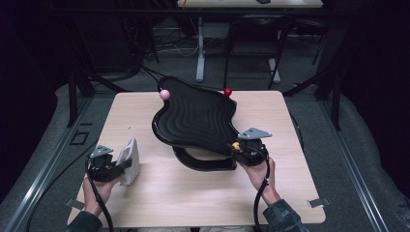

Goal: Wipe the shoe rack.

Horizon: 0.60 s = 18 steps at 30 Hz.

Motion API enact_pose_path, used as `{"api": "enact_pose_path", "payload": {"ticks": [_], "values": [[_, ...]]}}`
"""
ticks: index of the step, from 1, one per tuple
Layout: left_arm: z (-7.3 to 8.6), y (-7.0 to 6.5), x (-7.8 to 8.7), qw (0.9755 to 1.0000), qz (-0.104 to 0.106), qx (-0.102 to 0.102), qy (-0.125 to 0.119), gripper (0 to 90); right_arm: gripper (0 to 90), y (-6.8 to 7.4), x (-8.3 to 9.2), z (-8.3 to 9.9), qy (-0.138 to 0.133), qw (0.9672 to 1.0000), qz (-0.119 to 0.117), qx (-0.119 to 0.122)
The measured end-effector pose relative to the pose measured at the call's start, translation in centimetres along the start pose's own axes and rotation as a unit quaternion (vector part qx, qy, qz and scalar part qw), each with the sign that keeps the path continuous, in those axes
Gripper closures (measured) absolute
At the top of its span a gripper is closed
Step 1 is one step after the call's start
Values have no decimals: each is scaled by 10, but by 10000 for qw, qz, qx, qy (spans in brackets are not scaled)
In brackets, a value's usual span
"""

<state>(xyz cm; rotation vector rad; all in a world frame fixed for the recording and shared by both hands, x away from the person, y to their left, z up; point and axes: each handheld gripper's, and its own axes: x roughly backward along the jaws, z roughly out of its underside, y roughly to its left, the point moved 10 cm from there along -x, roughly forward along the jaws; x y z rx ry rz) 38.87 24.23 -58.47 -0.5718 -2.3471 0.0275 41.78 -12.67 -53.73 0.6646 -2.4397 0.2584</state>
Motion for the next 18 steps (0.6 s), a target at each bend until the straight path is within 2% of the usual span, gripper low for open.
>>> {"api": "enact_pose_path", "payload": {"ticks": [3, 6, 8, 14, 18], "values": [[-2, -1, 1, 10000, 30, -44, -7, 829, 594, -5, -1, -1, 21, 10000, -62, 9], [-6, -4, 1, 10000, 42, -53, -40, 829, 570, -11, -5, -1, 20, 10000, 50, -79], [-10, -5, 2, 9999, 65, -66, -88, 828, 587, -14, -8, -2, -10, 9998, -33, -194], [-28, -8, 9, 9995, 115, -128, -251, 828, 597, -18, -11, -3, 15, 9999, -117, -127], [-44, -13, 15, 9990, 148, -259, -330, 829, 597, -19, -12, -4, 25, 9999, -133, -97]]}}
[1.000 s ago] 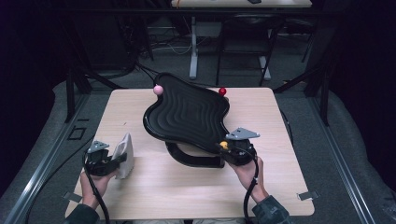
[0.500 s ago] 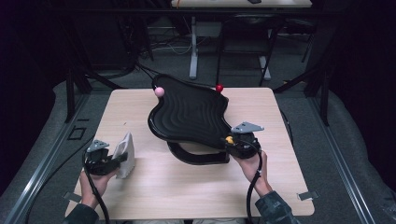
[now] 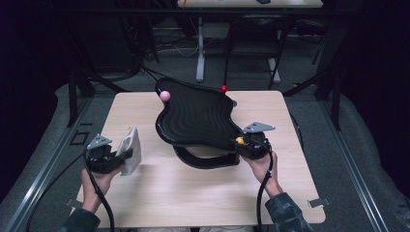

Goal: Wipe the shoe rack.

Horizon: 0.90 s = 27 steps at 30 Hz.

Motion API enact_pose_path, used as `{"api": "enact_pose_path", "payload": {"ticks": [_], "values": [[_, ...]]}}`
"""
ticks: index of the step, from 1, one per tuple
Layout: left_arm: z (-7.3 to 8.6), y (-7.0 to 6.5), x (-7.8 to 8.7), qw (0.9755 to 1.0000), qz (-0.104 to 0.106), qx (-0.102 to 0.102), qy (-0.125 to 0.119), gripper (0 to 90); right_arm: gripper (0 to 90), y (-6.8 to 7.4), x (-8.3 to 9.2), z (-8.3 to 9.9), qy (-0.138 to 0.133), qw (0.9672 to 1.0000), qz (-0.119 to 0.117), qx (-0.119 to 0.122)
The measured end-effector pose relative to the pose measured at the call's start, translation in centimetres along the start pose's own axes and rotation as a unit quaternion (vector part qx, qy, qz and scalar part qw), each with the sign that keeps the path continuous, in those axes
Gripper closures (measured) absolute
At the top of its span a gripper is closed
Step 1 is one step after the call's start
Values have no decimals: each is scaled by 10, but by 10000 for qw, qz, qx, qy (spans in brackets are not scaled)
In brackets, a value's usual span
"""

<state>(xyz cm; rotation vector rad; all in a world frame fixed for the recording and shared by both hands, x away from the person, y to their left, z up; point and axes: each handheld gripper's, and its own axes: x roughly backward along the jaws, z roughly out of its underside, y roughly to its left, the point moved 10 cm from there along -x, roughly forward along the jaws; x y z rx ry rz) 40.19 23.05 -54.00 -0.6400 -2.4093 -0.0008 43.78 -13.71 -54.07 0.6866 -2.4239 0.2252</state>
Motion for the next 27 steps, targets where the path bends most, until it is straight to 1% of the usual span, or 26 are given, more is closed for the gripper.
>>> {"api": "enact_pose_path", "payload": {"ticks": [2, 3, 5, 7, 13, 15, 18, 20, 27], "values": [[-10, -2, 2, 10000, -25, -87, -32, 829, 597, -1, -1, -1, -10, 10000, 2, 32], [-14, -3, 3, 9999, -34, -165, -15, 829, 597, -2, -1, -1, -9, 10000, 32, 44], [-24, -5, 4, 9996, -69, -289, -20, 829, 597, -3, -2, -1, -29, 10000, 7, 49], [-32, -8, 4, 9992, -77, -384, -10, 828, 596, -4, -3, -2, -28, 10000, 18, 56], [-47, -15, 0, 9981, -44, -609, 74, 829, 595, -6, -4, -3, -38, 9999, 53, 87], [-52, -16, -3, 9979, -32, -632, 111, 829, 596, -7, -5, -4, -44, 9999, 74, 103], [-59, -19, -5, 9977, -5, -670, 133, 829, 596, -7, -5, -3, 11, 9999, 47, 132], [-64, -22, -5, 9975, 11, -700, 121, 829, 597, -8, -6, -4, -37, 9999, 36, 144], [-76, -27, -5, 9967, 24, -808, 119, 829, 597, -9, -8, -5, -25, 9999, -10, 154]]}}
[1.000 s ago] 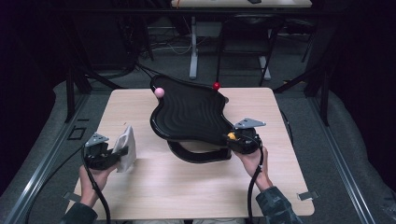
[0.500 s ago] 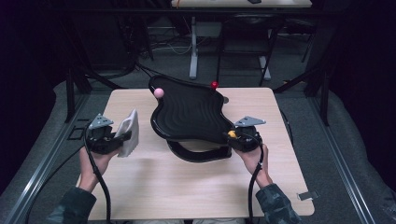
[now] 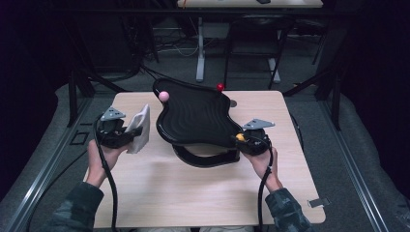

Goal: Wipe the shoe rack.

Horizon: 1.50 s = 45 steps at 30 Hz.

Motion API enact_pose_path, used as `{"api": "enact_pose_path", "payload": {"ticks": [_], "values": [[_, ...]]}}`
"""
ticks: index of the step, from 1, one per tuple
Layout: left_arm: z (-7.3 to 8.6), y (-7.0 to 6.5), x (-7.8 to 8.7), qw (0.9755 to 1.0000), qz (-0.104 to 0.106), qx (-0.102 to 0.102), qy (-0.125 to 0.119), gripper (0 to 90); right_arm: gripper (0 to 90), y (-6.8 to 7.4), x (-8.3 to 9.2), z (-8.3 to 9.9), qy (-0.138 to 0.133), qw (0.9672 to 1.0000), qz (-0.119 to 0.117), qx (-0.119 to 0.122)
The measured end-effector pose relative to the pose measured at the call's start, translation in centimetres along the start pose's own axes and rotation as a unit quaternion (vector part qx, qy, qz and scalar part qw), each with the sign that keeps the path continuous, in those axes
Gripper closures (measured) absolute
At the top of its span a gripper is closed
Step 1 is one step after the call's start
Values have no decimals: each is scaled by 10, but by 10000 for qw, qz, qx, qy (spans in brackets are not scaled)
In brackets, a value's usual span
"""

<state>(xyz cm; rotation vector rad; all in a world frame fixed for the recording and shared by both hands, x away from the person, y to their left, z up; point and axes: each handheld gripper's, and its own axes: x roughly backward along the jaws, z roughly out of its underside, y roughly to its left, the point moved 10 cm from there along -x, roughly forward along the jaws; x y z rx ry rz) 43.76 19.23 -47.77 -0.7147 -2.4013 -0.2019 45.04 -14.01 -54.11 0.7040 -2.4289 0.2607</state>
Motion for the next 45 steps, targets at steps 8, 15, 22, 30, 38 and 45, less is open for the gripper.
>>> {"api": "enact_pose_path", "payload": {"ticks": [8, 15, 22, 30, 38, 45], "values": [[-5, 1, 0, 10000, 4, -36, 25, 828, 596, 0, -1, 0, -37, 10000, 5, -38], [-9, 0, 1, 10000, 21, -62, 46, 828, 596, 0, -1, 0, -43, 10000, -15, -39], [-20, -2, 1, 9999, 46, -90, 50, 829, 597, 0, -1, 0, -25, 10000, -29, -6], [-35, -11, -1, 9995, 125, -293, 80, 830, 597, -1, -2, -2, -46, 10000, -2, 20], [-43, -19, -11, 9990, 179, -384, 149, 830, 596, 0, -3, -2, -68, 10000, 33, 10], [-39, -25, -9, 9982, 258, -520, 146, 830, 596, -1, -3, -2, -71, 10000, 42, 6]]}}
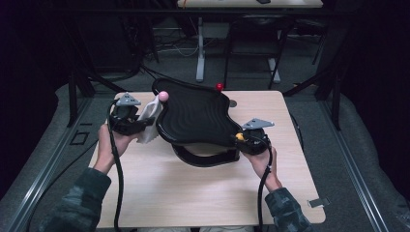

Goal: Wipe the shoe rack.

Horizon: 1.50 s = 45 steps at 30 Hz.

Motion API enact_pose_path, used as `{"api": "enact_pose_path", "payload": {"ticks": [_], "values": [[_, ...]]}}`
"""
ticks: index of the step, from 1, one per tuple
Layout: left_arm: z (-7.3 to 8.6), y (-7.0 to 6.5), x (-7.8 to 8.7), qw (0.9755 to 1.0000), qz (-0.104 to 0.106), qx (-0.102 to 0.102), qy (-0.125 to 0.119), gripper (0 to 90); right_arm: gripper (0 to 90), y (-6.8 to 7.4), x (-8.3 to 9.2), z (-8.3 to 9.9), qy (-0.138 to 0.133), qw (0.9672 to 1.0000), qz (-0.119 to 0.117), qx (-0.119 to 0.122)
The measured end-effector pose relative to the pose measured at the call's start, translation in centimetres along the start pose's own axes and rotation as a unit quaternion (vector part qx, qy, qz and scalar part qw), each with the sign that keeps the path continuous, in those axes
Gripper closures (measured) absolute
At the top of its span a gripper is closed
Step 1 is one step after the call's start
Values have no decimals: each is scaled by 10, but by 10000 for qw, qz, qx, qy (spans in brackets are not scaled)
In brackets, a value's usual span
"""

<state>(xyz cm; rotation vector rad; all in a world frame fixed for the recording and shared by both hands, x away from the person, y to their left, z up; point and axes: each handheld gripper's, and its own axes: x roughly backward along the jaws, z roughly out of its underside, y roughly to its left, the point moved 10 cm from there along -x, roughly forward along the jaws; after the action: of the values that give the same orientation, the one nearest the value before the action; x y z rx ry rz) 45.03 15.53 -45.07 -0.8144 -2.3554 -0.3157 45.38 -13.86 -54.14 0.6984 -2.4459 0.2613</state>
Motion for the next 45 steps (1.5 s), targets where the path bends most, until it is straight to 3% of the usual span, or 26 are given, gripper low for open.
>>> {"api": "enact_pose_path", "payload": {"ticks": [8, 18, 28, 45], "values": [[12, -5, 9, 9999, 74, -145, -23, 831, 597, 0, 0, 0, 6, 10000, 8, -2], [22, -22, 17, 9990, 178, -416, -43, 830, 598, 1, 0, 0, -8, 10000, -13, 9], [30, -36, 26, 9981, 326, -479, -187, 831, 597, 4, 1, 0, 16, 10000, 0, -2], [34, -51, 33, 9973, 436, -528, -280, 830, 597, 4, 1, 1, 32, 10000, 18, -1]]}}
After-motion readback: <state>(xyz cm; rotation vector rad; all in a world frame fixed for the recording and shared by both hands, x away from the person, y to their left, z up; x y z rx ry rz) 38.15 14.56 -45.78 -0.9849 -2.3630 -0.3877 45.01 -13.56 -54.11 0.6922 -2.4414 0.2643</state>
